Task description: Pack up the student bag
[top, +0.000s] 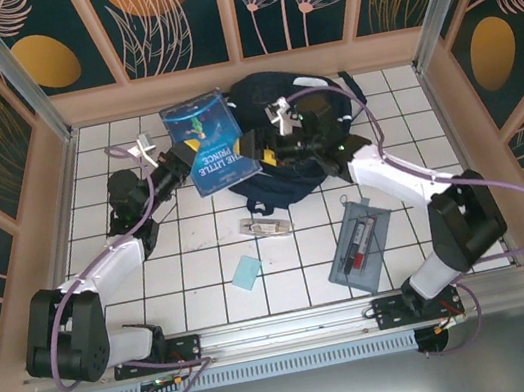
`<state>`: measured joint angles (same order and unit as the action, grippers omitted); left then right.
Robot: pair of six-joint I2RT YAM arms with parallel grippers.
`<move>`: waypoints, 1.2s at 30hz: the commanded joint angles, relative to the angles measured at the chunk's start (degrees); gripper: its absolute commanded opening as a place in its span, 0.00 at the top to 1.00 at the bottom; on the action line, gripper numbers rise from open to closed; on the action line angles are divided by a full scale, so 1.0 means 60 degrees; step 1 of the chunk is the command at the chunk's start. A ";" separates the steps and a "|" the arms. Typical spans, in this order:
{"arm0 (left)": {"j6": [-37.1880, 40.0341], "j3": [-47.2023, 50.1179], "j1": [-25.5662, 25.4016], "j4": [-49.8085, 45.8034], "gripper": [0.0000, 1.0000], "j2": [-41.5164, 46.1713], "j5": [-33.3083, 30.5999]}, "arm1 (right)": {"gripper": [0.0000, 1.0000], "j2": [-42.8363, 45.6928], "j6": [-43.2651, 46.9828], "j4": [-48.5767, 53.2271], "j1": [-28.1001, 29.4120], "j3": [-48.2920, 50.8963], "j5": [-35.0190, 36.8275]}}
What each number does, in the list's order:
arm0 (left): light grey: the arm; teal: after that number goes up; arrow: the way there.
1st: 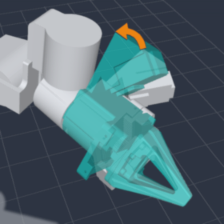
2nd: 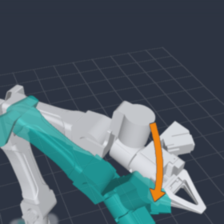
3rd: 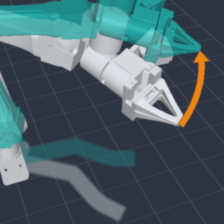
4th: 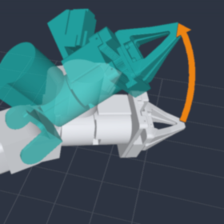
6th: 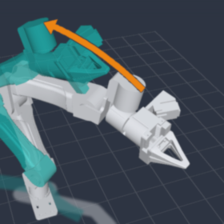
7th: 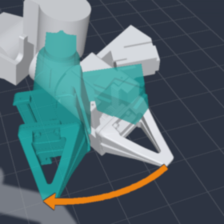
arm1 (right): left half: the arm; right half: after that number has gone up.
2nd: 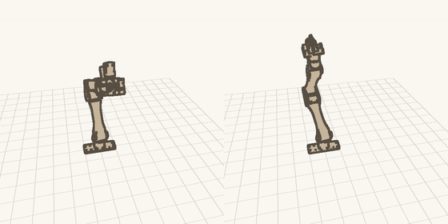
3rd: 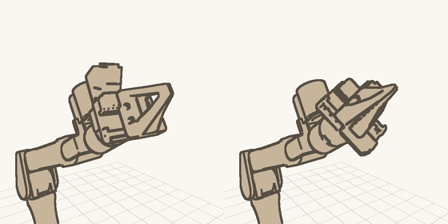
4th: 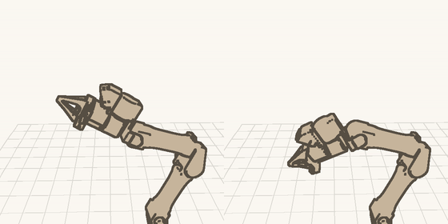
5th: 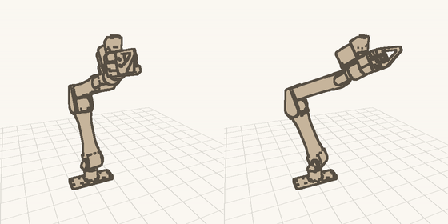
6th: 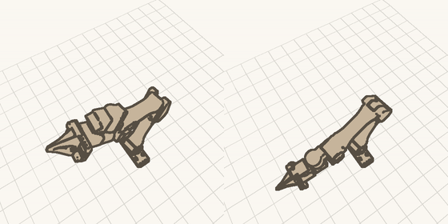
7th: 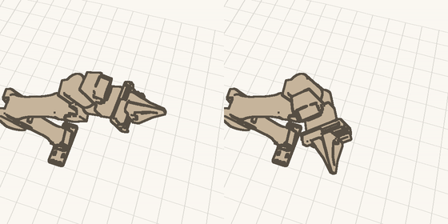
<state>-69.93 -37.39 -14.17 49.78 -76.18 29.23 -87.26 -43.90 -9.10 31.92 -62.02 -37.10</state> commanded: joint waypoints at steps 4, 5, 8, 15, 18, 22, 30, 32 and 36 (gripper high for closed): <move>-0.1467 -0.0185 -0.0482 0.2516 1.00 -0.0280 -0.2456 | 0.01 0.1001 -0.2354 -0.3762 0.0801 0.2227 0.1429; -0.1578 -0.0147 -0.0611 0.2746 1.00 -0.0373 -0.2646 | 0.01 0.1036 -0.2521 -0.4393 0.1001 0.2474 0.1697; -0.1813 0.0041 -0.0914 0.3149 1.00 -0.0455 -0.3113 | 0.01 0.0971 -0.2931 -0.5625 0.1332 0.2721 0.2242; -0.1746 0.0479 -0.1217 0.2866 1.00 -0.0060 -0.3567 | 0.04 0.0639 -0.2938 -0.6935 0.1594 0.2535 0.2784; -0.1748 0.0586 -0.1321 0.2863 1.00 0.0041 -0.3625 | 0.10 0.0321 -0.2977 -0.6969 0.1593 0.2251 0.2772; -0.1854 0.0569 -0.1442 0.2969 1.00 0.0001 -0.3558 | 0.25 -0.0217 -0.3228 -0.7466 0.1659 0.1985 0.2653; -0.2049 0.0479 -0.1549 0.3280 0.88 -0.0269 -0.2983 | 1.00 -0.0354 -0.2938 -0.7338 0.1599 0.1846 0.2723; -0.1671 0.0165 -0.1549 0.2465 0.15 -0.0358 -0.2493 | 1.00 0.0061 -0.2737 -0.6833 0.1367 0.2104 0.2798; 0.1546 -0.1849 -0.1549 -0.2065 0.02 -0.0894 -0.1291 | 1.00 0.1551 -0.2049 -0.4886 0.0406 0.2905 0.3064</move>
<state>-74.37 -40.29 -23.18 52.53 -79.61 14.94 -85.49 -60.88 -44.80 38.61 -46.76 -21.96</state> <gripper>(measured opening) 0.856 0.131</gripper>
